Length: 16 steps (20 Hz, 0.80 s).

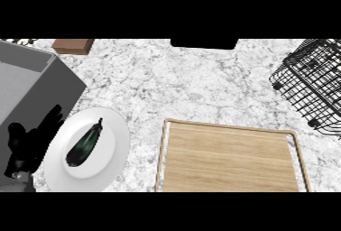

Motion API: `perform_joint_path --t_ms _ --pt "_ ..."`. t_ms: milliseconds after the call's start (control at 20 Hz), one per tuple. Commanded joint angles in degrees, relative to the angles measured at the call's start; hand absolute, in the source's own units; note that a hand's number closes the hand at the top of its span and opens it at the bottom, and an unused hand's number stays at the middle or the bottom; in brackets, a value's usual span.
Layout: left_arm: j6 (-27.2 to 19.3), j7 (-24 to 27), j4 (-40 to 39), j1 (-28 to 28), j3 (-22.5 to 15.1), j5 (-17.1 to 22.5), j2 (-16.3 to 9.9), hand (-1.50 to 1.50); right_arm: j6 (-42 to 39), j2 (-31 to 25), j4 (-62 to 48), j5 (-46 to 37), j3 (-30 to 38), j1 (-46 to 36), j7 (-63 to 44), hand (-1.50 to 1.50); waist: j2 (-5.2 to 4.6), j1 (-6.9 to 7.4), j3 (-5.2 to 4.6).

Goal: Pick the bell pepper from the tray and place it in the tiered basket

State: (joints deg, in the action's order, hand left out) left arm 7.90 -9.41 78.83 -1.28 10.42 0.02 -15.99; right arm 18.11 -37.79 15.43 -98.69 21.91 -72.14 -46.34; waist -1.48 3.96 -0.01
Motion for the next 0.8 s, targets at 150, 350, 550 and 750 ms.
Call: perform_joint_path --t_ms 150,350,550,750 --pt "0.93 0.34 0.38 0.99 0.75 0.93 -0.2 0.0 -7.25 -3.19 -4.0 -2.17 -2.25 -5.03 5.26 1.5 0.19 -0.18 0.06" --pt "-0.98 1.31 -0.88 0.92 0.11 -0.54 1.39 0.0 -11.4 -5.32 -6.31 -2.8 -2.96 -4.98 9.03 1.5 0.14 -0.47 0.06" --pt "-0.45 0.5 -2.29 -0.99 -0.26 -0.67 1.23 0.0 -14.39 -4.48 -7.31 -1.81 -2.07 -5.69 7.86 1.5 0.06 -0.66 0.06" --pt "0.73 0.0 -0.43 -0.78 0.52 -0.09 -0.59 0.0 -17.2 -7.03 -10.06 3.8 4.04 -3.07 4.15 1.5 -0.3 -0.12 0.19"
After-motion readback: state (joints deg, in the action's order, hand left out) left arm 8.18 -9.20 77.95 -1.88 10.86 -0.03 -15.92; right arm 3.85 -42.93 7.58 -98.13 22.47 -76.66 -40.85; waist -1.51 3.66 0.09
